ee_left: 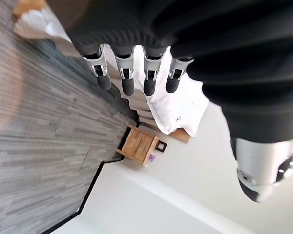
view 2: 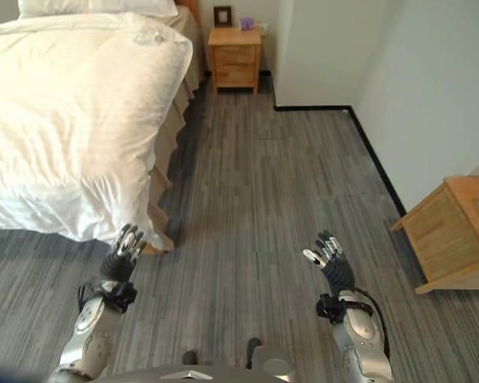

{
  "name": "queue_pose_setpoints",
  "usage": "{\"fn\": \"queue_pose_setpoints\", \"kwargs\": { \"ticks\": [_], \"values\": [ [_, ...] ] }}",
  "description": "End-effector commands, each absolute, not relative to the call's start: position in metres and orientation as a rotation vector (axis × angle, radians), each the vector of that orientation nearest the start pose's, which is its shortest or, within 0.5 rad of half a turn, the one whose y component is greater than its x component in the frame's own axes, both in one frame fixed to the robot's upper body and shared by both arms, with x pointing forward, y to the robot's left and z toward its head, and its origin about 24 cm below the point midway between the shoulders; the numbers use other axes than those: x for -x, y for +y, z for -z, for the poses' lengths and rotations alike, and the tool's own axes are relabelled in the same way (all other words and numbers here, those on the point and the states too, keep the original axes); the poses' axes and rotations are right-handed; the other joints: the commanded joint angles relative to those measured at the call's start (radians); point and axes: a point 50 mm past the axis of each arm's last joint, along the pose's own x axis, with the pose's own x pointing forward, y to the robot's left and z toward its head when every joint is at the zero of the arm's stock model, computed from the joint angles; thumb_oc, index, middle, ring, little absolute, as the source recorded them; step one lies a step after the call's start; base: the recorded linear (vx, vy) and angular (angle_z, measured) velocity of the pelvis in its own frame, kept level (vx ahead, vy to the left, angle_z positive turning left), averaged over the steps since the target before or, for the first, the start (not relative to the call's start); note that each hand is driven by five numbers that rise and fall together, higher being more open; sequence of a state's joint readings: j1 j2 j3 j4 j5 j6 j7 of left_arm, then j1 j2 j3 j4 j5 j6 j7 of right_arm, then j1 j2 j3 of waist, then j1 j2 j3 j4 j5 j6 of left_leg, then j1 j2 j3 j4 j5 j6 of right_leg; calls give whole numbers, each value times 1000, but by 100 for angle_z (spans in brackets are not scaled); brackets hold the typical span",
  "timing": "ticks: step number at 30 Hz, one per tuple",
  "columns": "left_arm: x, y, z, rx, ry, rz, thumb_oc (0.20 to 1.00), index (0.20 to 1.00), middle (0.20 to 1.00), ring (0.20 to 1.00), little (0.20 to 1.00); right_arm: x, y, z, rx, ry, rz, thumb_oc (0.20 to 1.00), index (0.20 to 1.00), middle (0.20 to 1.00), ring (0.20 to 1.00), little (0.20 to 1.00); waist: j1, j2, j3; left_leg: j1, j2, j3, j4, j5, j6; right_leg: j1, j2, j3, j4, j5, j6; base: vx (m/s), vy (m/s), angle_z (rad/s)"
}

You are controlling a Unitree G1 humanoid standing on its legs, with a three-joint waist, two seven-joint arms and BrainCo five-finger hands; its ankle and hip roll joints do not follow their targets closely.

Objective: Making the bed.

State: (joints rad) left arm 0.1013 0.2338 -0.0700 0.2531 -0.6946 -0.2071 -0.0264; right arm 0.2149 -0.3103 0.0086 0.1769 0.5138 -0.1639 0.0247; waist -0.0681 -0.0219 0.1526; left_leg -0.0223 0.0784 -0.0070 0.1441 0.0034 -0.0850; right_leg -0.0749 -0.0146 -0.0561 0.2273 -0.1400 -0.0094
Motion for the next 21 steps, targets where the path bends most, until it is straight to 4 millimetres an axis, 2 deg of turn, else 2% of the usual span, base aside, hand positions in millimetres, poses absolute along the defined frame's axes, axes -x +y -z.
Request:
{"fn": "queue_pose_setpoints", "kwargs": {
  "ticks": [1, 4, 5, 6, 8, 9, 10, 12, 16, 21],
  "values": [
    [-234, 212, -10, 433, 2, -105, 1000, 1000, 1000, 1000, 1000, -202, -243, -8, -228, 50, 180, 1000, 1000, 1000, 1000, 1000, -1, -66, -6, -19, 26, 97, 251, 62, 26, 153, -17, 12, -281, 190, 63, 161, -94, 23],
    [-233, 211, -7, 428, 18, -101, 1000, 1000, 1000, 1000, 1000, -201, -245, -7, -217, 61, 188, 1000, 1000, 1000, 1000, 1000, 5, -68, -12, -46, 31, 109, 172, 54, 27, 178, -30, 16, -290, 179, 66, 137, -17, 9],
    [-231, 211, -5, 433, 28, -102, 1000, 1000, 1000, 1000, 1000, -200, -245, -7, -240, 60, 191, 1000, 1000, 1000, 1000, 1000, 6, -64, -17, -45, 24, 107, 96, 53, 29, 185, -31, 21, -295, 173, 70, 295, 4, 4],
    [-226, 212, 0, 422, 49, -109, 1000, 1000, 1000, 1000, 1000, -197, -245, -3, -230, 80, 184, 1000, 1000, 1000, 1000, 1000, 11, -50, -26, -39, -6, 82, -19, 54, 31, 189, -22, 24, -297, 160, 72, 299, 3, 14],
    [-220, 214, 4, 416, 62, -119, 1000, 1000, 1000, 1000, 1000, -196, -244, -1, -200, 96, 166, 1000, 1000, 1000, 1000, 1000, 26, -39, -31, -52, -58, 20, -90, 82, 42, 204, -5, 45, -303, 147, 71, 225, -7, 15],
    [-220, 214, 4, 416, 62, -119, 1000, 1000, 1000, 1000, 1000, -196, -244, -1, -200, 97, 166, 1000, 1000, 1000, 1000, 1000, 26, -40, -30, -47, -59, 20, -94, 82, 42, 208, -7, 44, -303, 145, 71, 254, -25, -3],
    [-217, 216, 6, 414, 68, -129, 1000, 1000, 1000, 1000, 1000, -194, -243, 0, -168, 107, 151, 1000, 1000, 1000, 1000, 1000, 39, -27, -32, -84, -95, -48, -135, 128, 34, 231, 12, 77, -305, 128, 69, 264, -11, -17],
    [-215, 219, 9, 403, 79, -136, 1000, 1000, 1000, 1000, 1000, -193, -243, 1, -153, 113, 149, 1000, 1000, 1000, 1000, 1000, 32, -15, -32, -95, -96, -47, -172, 164, 27, 246, 25, 109, -304, 108, 65, 294, 16, -57],
    [-218, 219, 8, 392, 76, -136, 1000, 1000, 1000, 1000, 1000, -193, -243, 0, -154, 110, 149, 1000, 1000, 1000, 1000, 1000, 28, -3, -35, -104, -99, -9, -170, 168, 36, 264, 32, 150, -299, 83, 60, 230, 60, -59],
    [-220, 229, -4, 363, 22, -163, 1000, 1000, 1000, 1000, 1000, -201, -232, -4, -180, 81, 120, 1000, 1000, 1000, 1000, 1000, 39, -27, -62, -119, -115, 17, -90, 89, 76, 286, -12, 203, -287, 54, 77, 302, 124, -37]
  ]
}}
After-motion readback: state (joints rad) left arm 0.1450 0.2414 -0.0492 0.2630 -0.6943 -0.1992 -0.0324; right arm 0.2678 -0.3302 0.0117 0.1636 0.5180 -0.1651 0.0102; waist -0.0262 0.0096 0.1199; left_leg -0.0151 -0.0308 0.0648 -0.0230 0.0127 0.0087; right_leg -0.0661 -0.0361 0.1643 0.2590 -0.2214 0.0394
